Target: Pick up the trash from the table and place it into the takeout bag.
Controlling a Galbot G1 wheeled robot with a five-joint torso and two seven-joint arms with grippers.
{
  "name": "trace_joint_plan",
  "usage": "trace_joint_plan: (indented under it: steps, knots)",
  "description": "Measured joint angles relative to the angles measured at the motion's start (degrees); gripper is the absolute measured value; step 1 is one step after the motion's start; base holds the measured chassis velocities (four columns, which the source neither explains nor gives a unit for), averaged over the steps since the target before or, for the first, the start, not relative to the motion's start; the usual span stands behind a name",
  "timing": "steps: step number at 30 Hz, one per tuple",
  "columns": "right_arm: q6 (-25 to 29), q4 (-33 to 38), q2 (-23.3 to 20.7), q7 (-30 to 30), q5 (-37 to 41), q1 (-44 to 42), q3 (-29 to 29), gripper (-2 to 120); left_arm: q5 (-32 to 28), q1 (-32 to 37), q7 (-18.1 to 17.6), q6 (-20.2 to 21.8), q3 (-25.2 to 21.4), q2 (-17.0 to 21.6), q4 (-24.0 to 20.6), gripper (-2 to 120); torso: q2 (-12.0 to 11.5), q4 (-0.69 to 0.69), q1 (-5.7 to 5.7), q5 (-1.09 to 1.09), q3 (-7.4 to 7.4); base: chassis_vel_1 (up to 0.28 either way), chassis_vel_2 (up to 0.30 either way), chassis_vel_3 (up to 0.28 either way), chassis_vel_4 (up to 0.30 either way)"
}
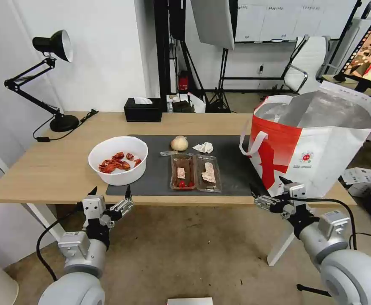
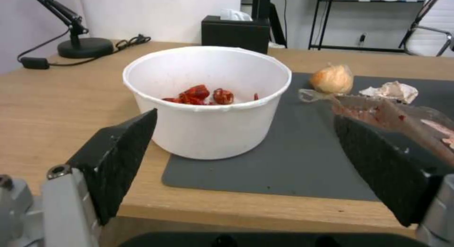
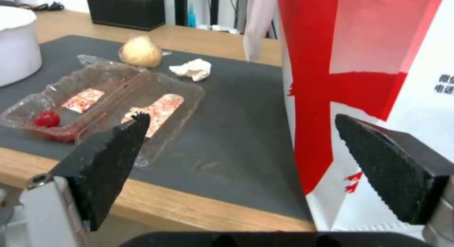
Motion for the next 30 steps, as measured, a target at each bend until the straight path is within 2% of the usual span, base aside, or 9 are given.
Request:
trace_joint_plan:
  steps: [10, 11, 12, 13, 15, 19, 20, 24, 30]
  knots:
    - [2.47, -1.15, 1.39, -0.15, 2.71, 0.14, -1.25, 100, 0.81, 0.16, 0.41, -0.45, 0.04, 0.01, 0.21, 100, 0.01, -0.01, -0.01, -0.01, 0.0, 0.0, 0.0, 0.0, 0.0]
    - [3.96, -1.14, 1.75, 1.44, 9.2, 0.59, -2.25, 100, 0.84, 0.31, 0.71, -0.53, 0.07, 0.05, 0.22, 100, 0.01, -0.01, -0.01, -0.01, 0.0, 0.0, 0.0, 0.0, 0.0]
    - [3.96, -1.14, 1.75, 1.44, 9.2, 0.59, -2.25, 100, 0.84, 0.31, 0.71, -0.53, 0.07, 0.05, 0.22, 100, 0.01, -0.01, -0.01, -0.01, 0.0, 0.0, 0.0, 0.0, 0.0]
    - [8.1, -0.98, 3.17, 5.95, 23.84, 1.79, -5.62, 100, 0.85, 0.79, 1.15, -0.63, 0.08, 0.04, 0.2, 100, 0.01, 0.01, -0.01, -0.01, 0.0, 0.0, 0.0, 0.0, 0.0]
    - [10.7, -0.15, 6.35, 12.62, 38.82, 3.4, -10.95, 100, 0.74, 1.28, 1.52, -0.69, -0.21, 0.11, -0.12, 100, 0.01, 0.0, -0.01, -0.01, -0.01, 0.0, 0.0, 0.0, 0.0]
    - [12.18, 0.12, 8.7, 17.86, 46.89, 5.0, -14.61, 100, 0.67, 1.55, 1.62, -0.69, -0.54, 0.32, -0.35, 100, 0.01, 0.0, -0.01, -0.02, -0.01, 0.0, 0.0, 0.0, 0.0]
    - [13.82, -0.11, 10.59, 21.77, 51.3, 6.62, -17.89, 100, 0.62, 1.79, 1.66, -0.69, -0.88, 0.5, -0.54, 100, 0.01, 0.01, -0.01, -0.01, -0.01, 0.0, 0.0, 0.0, 0.0]
    - [16.31, -3.07, 14.99, 25.6, 52.88, 10.62, -23.07, 100, 0.39, 2.77, 1.67, -0.61, -1.8, 1.15, -1.19, 100, 0.01, 0.01, -0.01, -0.01, -0.01, 0.0, 0.0, 0.0, 0.0]
    - [16.48, -6.59, 18.9, 28.49, 52.63, 14.63, -26.63, 100, 0.13, 3.74, 1.67, -0.56, -2.43, 1.31, -1.39, 100, 0.01, 0.01, -0.01, -0.02, -0.01, 0.0, 0.0, 0.0, 0.0]
